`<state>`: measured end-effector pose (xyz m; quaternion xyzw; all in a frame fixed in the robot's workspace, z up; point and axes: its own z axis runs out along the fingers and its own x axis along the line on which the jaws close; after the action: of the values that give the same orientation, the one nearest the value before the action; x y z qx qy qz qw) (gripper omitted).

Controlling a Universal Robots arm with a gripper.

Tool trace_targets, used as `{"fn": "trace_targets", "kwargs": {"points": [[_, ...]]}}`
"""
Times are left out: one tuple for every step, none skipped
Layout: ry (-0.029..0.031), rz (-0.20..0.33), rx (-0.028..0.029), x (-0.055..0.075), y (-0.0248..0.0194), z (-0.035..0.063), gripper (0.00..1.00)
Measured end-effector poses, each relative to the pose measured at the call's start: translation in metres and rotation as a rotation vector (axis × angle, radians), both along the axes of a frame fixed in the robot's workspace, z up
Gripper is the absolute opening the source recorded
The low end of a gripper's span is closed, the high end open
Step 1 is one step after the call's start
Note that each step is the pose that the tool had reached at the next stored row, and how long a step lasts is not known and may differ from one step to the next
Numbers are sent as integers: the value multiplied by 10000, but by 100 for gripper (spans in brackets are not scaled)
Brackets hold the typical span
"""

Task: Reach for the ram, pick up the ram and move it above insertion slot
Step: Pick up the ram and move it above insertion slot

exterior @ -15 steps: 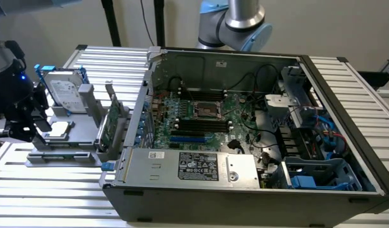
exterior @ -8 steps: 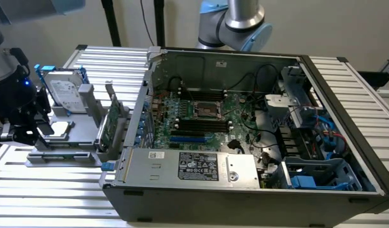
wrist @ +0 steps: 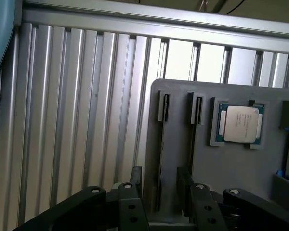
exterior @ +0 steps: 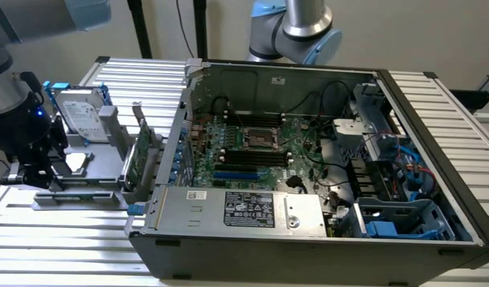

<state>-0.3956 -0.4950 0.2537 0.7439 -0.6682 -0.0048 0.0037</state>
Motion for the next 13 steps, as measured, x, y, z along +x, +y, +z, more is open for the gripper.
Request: {"fn": "trace_targets", "kwargs": {"points": [[1, 0, -1, 0, 0, -18, 42], [1, 0, -2, 1, 0, -37, 42], [1, 0, -1, 2, 0, -55, 42], [0, 0, 0, 3, 0, -73, 42], [0, 0, -1, 4, 0, -91, 42], [0, 1, 0, 6, 0, -109, 42], [0, 1, 0, 7, 0, -127, 42], [1, 0, -1, 8, 0, -146, 42], [1, 0, -1, 9, 0, -165, 42], [1, 1, -1, 10, 0, -182, 42], [1, 1, -1, 11, 0, -200, 42], [1, 1, -1, 12, 0, -218, 42], [0, 1, 0, 13, 0, -236, 42]]}}
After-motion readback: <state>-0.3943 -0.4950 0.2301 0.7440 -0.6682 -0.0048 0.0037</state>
